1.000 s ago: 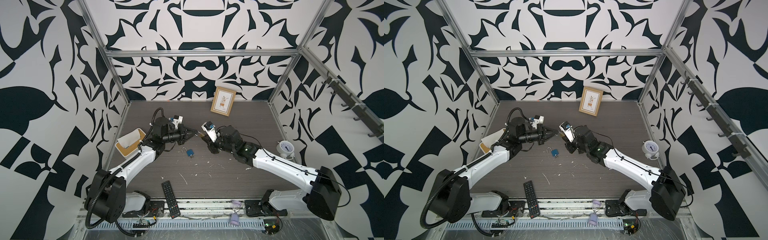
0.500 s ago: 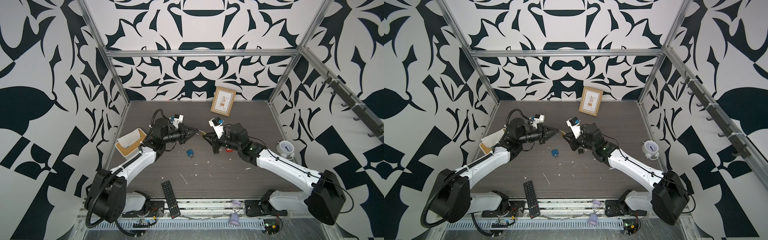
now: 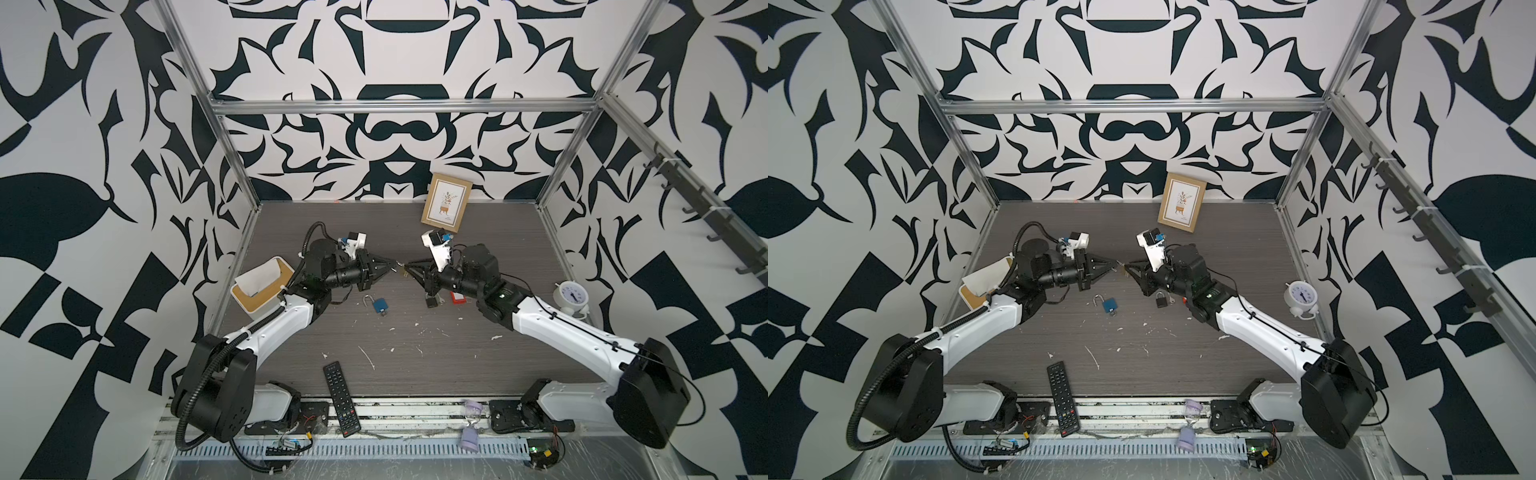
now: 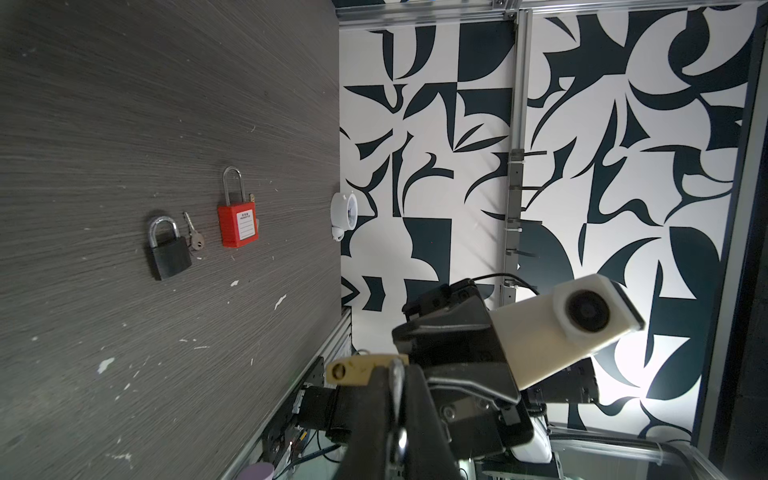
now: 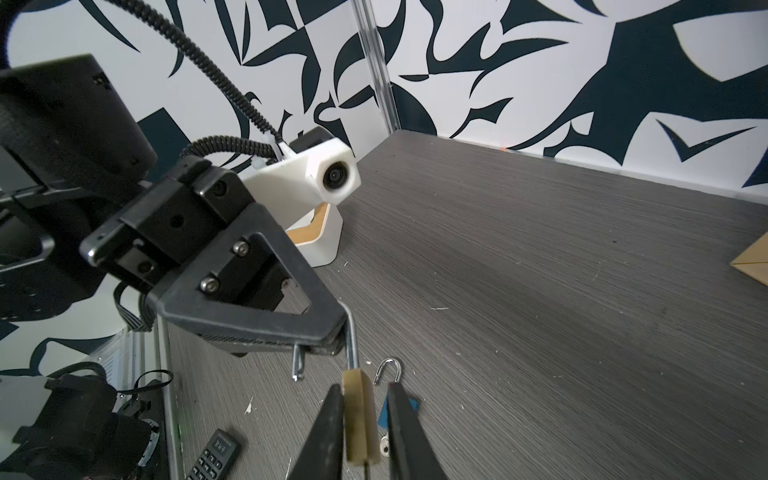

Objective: Lock with the key

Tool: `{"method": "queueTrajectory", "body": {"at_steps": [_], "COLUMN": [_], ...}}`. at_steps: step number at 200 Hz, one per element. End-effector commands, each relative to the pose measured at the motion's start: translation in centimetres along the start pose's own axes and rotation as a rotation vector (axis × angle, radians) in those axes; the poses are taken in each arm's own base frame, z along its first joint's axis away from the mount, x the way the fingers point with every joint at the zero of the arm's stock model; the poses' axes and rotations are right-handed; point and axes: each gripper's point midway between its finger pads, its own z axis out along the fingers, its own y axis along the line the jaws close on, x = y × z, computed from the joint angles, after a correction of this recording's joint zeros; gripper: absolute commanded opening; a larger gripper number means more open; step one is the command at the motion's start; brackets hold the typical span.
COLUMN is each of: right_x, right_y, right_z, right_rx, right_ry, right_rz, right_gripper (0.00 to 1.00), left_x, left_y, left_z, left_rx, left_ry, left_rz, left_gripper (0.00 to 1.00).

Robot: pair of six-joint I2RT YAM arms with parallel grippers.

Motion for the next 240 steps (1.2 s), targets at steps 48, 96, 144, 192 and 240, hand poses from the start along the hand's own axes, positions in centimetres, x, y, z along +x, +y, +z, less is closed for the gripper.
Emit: {"method": "queueTrajectory", "body": {"at_steps": [48, 96, 144, 192, 240], "right_x": [-1.0, -0.5, -0.7, -1.9, -2.3], "right_y": [0.4, 0.4, 0.5, 1.5, 2.9], "right_z": [-0.1, -0.2, -0.3, -0.9, -1.1], "right_rx": [-0.023, -0.025, -0.030, -0.115, -0.433], "right_ry": [-0.020, -0.019, -0.031, -0.025, 0.180], "right_rz": [0.007, 0.019, 0.021, 0.129, 0.449], "right_gripper": [0.31, 0.29, 0.15, 0.00, 0.00], "left_x": [-0.4, -0.5, -0.4, -0.1, 1.0], "left_y": [-1.4, -1.3, -0.7, -0.3, -0.9], "left_z": [-0.5, -0.3, -0.3, -0.6, -1.5], "left_rx": [0.068, 0.069, 0.066, 0.055, 0.048], "left_ry": [-0.019, -0.013, -0.009, -0.018, -0.011], "left_rz": [0.017, 0.014, -0.001, 0.087, 0.213], "left_gripper": [0.00, 0.00, 0.00, 0.00, 0.40]}}
